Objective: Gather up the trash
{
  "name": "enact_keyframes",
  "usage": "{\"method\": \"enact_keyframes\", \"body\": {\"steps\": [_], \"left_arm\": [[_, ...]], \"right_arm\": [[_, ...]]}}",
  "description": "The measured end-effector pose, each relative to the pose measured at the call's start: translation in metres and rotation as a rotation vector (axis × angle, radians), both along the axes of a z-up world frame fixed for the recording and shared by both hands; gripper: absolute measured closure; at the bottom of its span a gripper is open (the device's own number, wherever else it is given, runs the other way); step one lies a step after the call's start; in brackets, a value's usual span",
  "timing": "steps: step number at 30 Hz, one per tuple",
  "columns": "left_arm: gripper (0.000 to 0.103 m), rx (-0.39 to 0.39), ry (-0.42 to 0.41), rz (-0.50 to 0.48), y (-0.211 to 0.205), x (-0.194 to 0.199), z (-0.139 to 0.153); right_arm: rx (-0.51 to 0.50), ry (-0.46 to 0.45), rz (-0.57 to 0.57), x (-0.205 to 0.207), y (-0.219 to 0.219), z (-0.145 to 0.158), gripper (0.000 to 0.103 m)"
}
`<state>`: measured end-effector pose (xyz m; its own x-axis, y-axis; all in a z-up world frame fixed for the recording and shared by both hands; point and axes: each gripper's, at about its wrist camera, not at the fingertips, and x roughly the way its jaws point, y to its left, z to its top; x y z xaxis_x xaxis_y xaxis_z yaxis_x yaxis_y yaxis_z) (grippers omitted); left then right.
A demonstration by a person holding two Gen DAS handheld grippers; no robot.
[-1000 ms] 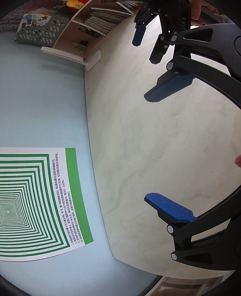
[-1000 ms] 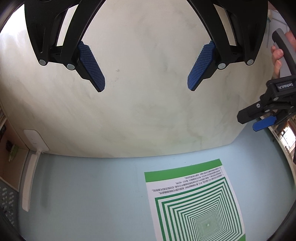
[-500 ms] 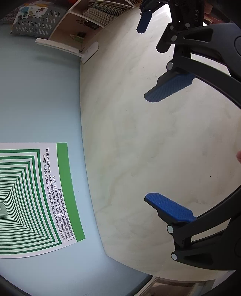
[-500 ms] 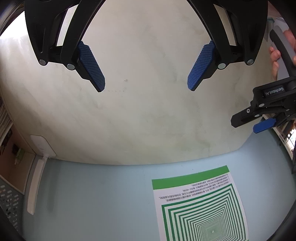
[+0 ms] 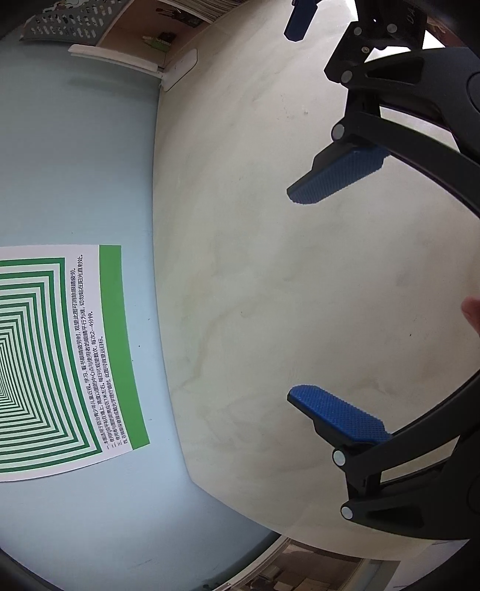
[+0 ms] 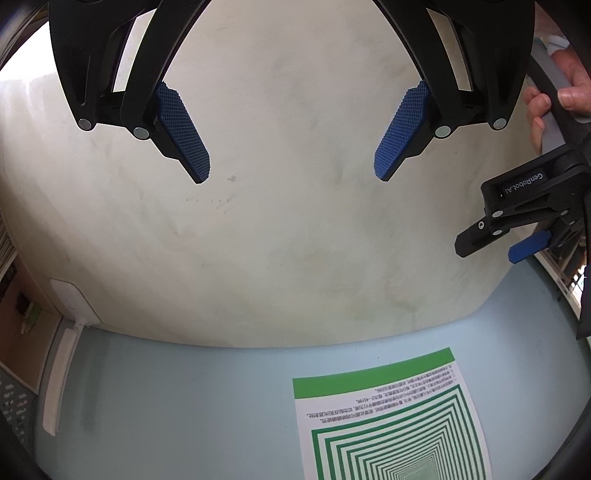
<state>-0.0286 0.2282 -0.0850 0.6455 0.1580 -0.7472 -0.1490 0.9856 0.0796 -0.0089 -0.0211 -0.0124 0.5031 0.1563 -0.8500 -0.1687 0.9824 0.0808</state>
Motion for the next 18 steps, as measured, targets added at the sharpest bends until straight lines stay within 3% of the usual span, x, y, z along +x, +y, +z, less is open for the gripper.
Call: {"method": "enact_keyframes", "body": {"steps": [3, 8, 18], "left_arm": [[0.007, -0.03, -0.007, -0.006, 0.0, -0.003, -0.002], [0.007, -0.009, 0.008, -0.021, -0.004, -0.006, -0.009], [0.007, -0.038, 0.027, -0.037, -0.008, -0.01, -0.018]], "right_arm": [[0.007, 0.003, 0.001, 0.0, 0.0, 0.0, 0.013], [0.007, 0.008, 0.001, -0.002, -0.001, -0.001, 0.013], [0.011, 0.01, 0.003, -0.004, 0.0, -0.001, 0.013]]}}
